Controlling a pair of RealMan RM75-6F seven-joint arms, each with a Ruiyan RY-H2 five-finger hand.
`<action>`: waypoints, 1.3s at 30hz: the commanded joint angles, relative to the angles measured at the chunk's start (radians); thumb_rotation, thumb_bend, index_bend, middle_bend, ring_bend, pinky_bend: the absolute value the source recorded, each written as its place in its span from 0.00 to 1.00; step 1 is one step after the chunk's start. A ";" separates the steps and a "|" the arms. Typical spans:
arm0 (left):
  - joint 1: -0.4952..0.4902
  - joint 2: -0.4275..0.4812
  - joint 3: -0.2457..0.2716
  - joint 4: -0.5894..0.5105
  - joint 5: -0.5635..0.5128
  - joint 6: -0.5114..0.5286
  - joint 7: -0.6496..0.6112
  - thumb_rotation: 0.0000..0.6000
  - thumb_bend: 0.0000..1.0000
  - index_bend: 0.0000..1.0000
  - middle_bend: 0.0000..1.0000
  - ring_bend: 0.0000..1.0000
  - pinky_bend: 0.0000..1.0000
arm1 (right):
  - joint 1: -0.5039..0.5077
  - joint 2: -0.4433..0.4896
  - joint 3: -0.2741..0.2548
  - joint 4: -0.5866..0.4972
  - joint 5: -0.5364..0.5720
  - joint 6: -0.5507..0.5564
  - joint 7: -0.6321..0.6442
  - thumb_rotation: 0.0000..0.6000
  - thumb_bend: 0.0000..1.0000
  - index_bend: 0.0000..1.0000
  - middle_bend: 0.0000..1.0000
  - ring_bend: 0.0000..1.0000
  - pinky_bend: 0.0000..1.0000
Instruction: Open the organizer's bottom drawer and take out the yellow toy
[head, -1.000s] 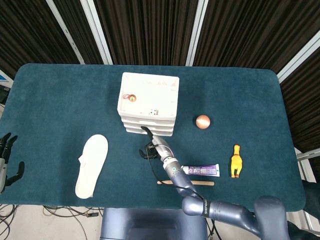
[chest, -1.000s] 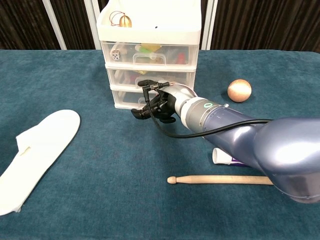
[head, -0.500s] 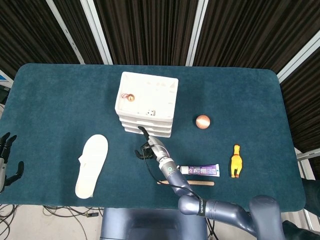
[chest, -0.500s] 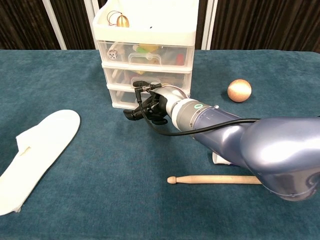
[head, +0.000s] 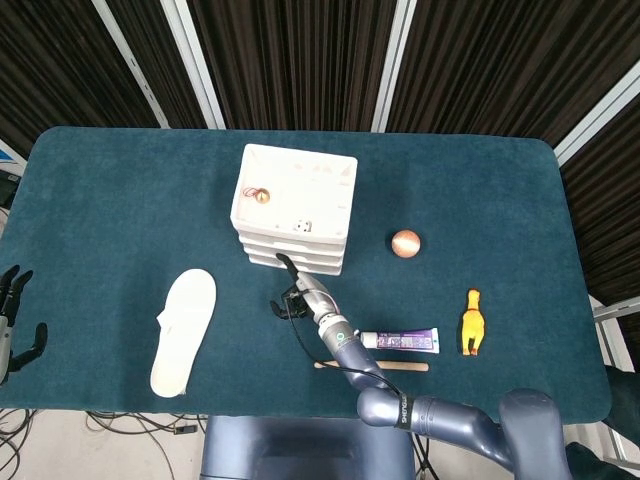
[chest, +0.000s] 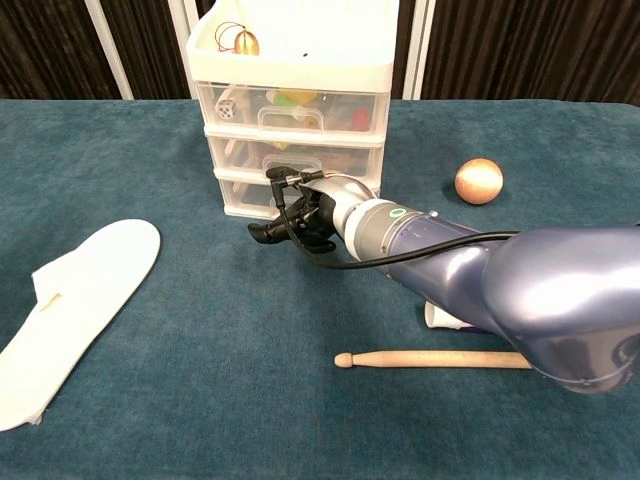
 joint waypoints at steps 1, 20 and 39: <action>0.000 0.000 -0.001 -0.001 -0.001 0.000 0.000 1.00 0.46 0.05 0.00 0.00 0.00 | -0.002 0.004 -0.002 -0.006 -0.007 0.001 0.004 1.00 0.47 0.02 0.93 1.00 1.00; 0.000 0.002 -0.003 -0.003 -0.009 -0.003 0.001 1.00 0.46 0.05 0.00 0.00 0.00 | -0.001 0.014 -0.021 -0.015 -0.017 -0.021 0.023 1.00 0.48 0.09 0.93 1.00 1.00; 0.000 0.002 -0.002 -0.005 -0.014 -0.008 0.008 1.00 0.46 0.06 0.00 0.00 0.00 | -0.029 0.044 -0.055 -0.076 -0.046 -0.009 0.035 1.00 0.48 0.10 0.93 1.00 1.00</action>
